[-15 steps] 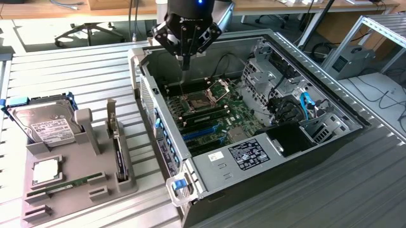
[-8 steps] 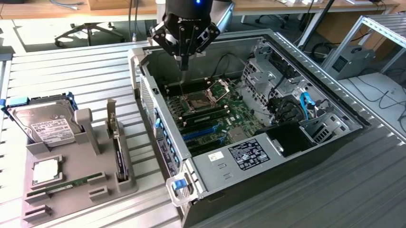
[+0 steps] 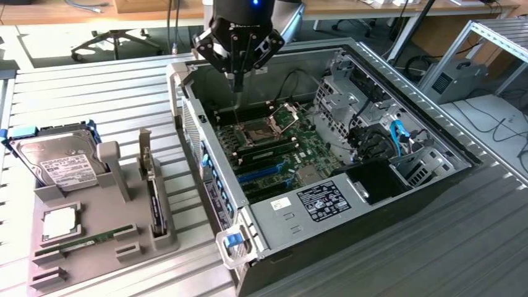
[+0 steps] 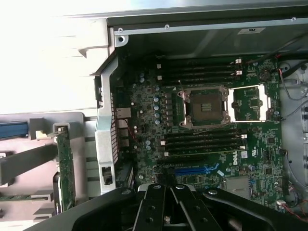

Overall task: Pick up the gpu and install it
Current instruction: 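Reach for the gpu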

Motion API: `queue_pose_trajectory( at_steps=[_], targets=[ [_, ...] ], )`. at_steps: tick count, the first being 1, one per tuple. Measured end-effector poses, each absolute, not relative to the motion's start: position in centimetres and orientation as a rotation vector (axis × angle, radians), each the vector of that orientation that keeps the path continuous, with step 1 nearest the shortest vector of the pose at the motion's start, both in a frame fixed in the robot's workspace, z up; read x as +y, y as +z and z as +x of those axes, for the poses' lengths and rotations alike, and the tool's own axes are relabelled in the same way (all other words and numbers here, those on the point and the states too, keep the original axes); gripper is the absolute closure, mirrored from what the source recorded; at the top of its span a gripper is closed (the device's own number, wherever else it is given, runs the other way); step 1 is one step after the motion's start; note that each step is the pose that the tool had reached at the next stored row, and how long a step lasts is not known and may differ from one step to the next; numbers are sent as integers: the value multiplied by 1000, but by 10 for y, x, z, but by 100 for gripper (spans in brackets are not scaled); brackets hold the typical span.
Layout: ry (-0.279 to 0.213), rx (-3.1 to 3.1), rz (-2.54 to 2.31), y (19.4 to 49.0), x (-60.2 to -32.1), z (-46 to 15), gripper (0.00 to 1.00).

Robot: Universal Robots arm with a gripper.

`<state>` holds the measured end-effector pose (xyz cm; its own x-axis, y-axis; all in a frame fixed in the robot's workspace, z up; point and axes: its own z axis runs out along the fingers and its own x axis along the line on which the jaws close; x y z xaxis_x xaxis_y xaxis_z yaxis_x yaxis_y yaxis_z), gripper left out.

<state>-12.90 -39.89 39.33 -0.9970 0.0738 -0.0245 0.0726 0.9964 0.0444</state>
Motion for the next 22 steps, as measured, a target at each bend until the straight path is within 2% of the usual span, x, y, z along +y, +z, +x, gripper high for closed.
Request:
queue_pose_trajectory(
  at_steps=[22],
  targets=[
    [68,3113,114,393,-399,-134,89]
  ],
)
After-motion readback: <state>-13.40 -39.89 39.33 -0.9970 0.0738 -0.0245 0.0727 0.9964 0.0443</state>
